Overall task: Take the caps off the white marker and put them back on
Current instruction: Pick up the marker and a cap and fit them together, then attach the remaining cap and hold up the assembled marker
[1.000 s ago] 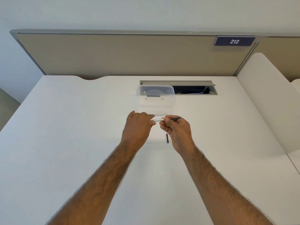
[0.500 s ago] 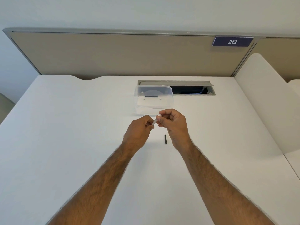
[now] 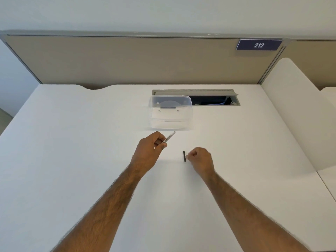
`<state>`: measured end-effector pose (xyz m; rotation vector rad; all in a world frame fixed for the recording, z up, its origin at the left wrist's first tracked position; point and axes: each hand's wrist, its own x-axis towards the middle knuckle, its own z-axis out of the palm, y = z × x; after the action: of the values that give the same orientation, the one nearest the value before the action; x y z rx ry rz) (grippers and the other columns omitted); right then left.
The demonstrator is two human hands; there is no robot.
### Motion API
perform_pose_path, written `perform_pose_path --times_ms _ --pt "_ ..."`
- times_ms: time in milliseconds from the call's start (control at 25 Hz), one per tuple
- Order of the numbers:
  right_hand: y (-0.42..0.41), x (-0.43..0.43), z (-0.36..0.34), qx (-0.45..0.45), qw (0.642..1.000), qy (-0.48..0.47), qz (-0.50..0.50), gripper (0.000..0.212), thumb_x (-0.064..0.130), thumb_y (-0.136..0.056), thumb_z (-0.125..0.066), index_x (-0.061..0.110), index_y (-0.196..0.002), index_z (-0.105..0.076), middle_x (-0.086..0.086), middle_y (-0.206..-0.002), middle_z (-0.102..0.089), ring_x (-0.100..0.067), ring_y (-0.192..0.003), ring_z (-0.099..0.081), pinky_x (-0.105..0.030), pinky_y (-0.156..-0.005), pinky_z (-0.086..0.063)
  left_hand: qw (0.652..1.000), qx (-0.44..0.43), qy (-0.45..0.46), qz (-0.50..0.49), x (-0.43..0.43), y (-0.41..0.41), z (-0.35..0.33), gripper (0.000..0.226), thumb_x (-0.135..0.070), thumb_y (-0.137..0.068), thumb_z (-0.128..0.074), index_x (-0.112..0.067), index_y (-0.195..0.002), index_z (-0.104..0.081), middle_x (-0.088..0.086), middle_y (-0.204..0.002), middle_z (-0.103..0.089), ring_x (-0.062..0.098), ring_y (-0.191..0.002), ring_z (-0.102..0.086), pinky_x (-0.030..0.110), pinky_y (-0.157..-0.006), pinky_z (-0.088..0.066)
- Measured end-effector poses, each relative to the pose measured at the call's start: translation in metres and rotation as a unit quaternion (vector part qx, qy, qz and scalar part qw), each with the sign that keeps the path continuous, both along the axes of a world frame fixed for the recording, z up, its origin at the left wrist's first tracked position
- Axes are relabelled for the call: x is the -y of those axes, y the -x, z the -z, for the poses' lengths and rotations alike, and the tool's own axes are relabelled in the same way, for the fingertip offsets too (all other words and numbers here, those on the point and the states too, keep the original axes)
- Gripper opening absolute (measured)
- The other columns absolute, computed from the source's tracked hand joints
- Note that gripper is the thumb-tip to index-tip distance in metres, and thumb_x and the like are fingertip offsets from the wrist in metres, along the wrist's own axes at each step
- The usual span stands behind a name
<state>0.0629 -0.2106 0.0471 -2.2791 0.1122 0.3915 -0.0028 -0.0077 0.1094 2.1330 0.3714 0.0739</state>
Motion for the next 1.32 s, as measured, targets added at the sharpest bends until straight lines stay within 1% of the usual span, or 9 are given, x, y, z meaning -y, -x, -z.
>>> perform_pose_path --times_ms 40,160,320,480,800,1040,1120,1200,1320 --pt "0.004 0.0 0.008 -0.008 0.998 0.053 -0.028 0.013 0.024 -0.081 -0.073 0.018 -0.074 -0.064 0.004 -0.078 -0.069 -0.02 -0.074 -0.065 -0.03 -0.062 -0.047 1.0 -0.002 0.003 0.0 -0.001 0.001 0.001 0.016 -0.025 -0.091 -0.069 -0.037 -0.085 -0.061 -0.016 -0.085 -0.071 -0.001 -0.081 -0.064 0.028 -0.074 -0.052" --pt "0.01 -0.007 0.016 -0.002 0.989 0.133 -0.071 0.018 0.034 -0.081 -0.07 0.019 -0.079 -0.061 0.002 -0.084 -0.067 -0.023 -0.078 -0.065 -0.03 -0.061 -0.044 1.0 -0.003 0.012 -0.001 -0.002 0.001 0.004 0.013 -0.025 -0.089 -0.071 -0.035 -0.085 -0.064 -0.017 -0.082 -0.071 -0.002 -0.079 -0.063 0.026 -0.071 -0.049" --pt "0.005 -0.019 0.019 0.027 0.969 0.224 -0.102 0.015 0.025 -0.088 -0.061 0.012 -0.092 -0.066 -0.004 -0.095 -0.068 -0.027 -0.086 -0.066 -0.029 -0.064 -0.045 1.0 -0.007 0.018 -0.007 -0.003 0.003 0.006 0.014 -0.026 -0.089 -0.071 -0.037 -0.085 -0.064 -0.016 -0.082 -0.071 0.001 -0.08 -0.064 0.034 -0.078 -0.055" --pt "0.002 -0.017 0.016 0.006 0.975 0.202 -0.094 0.015 0.012 -0.083 -0.052 0.01 -0.092 -0.064 -0.005 -0.094 -0.068 -0.028 -0.086 -0.065 -0.032 -0.065 -0.049 1.0 -0.014 0.005 -0.001 -0.003 0.004 0.006 0.013 -0.027 -0.089 -0.07 -0.039 -0.086 -0.064 -0.016 -0.084 -0.072 0.004 -0.085 -0.066 0.04 -0.081 -0.057" --pt "0.003 -0.011 0.019 0.015 0.977 0.187 -0.103 0.015 0.016 -0.085 -0.052 0.012 -0.099 -0.056 -0.004 -0.097 -0.059 -0.027 -0.088 -0.061 -0.035 -0.069 -0.049 1.0 -0.023 -0.004 0.01 0.0 0.006 0.007 0.01 -0.027 -0.09 -0.07 -0.035 -0.086 -0.064 -0.013 -0.084 -0.072 0.012 -0.086 -0.067 0.046 -0.083 -0.058" --pt "0.003 -0.012 0.024 0.063 0.972 0.179 -0.142 0.011 0.009 -0.085 -0.049 0.014 -0.084 -0.059 -0.004 -0.095 -0.058 -0.026 -0.082 -0.059 -0.037 -0.069 -0.053 0.999 -0.024 -0.014 0.016 -0.002 0.009 0.004 0.011 -0.027 -0.091 -0.069 -0.035 -0.086 -0.064 -0.014 -0.084 -0.072 0.011 -0.086 -0.067 0.045 -0.083 -0.058" --pt "0.002 -0.011 0.02 0.06 0.983 0.127 -0.116 0.008 0.011 -0.083 -0.053 0.015 -0.079 -0.059 -0.002 -0.087 -0.062 -0.024 -0.076 -0.061 -0.034 -0.063 -0.05 0.999 -0.025 -0.02 0.013 -0.005 0.01 0.003 0.011 -0.027 -0.09 -0.069 -0.036 -0.086 -0.064 -0.014 -0.084 -0.072 0.012 -0.086 -0.068 0.046 -0.082 -0.058" --pt "-0.003 -0.011 0.006 0.032 0.997 -0.002 -0.066 0.008 0.01 -0.081 -0.06 0.015 -0.075 -0.061 -0.001 -0.073 -0.068 -0.019 -0.064 -0.065 -0.03 -0.057 -0.049 0.999 -0.025 -0.027 0.011 -0.008 0.012 0.001 0.011 -0.028 -0.09 -0.069 -0.037 -0.086 -0.064 -0.016 -0.083 -0.072 0.011 -0.085 -0.068 0.045 -0.082 -0.059" --pt "-0.011 -0.007 -0.027 0.012 0.979 -0.202 -0.024 0.015 0.002 -0.083 -0.065 0.015 -0.077 -0.071 -0.001 -0.067 -0.071 -0.014 -0.055 -0.065 -0.026 -0.055 -0.05 0.999 -0.02 -0.035 0.012 -0.012 0.013 0.0 0.011 -0.029 -0.089 -0.069 -0.038 -0.085 -0.064 -0.019 -0.081 -0.071 0.008 -0.083 -0.067 0.044 -0.08 -0.059"
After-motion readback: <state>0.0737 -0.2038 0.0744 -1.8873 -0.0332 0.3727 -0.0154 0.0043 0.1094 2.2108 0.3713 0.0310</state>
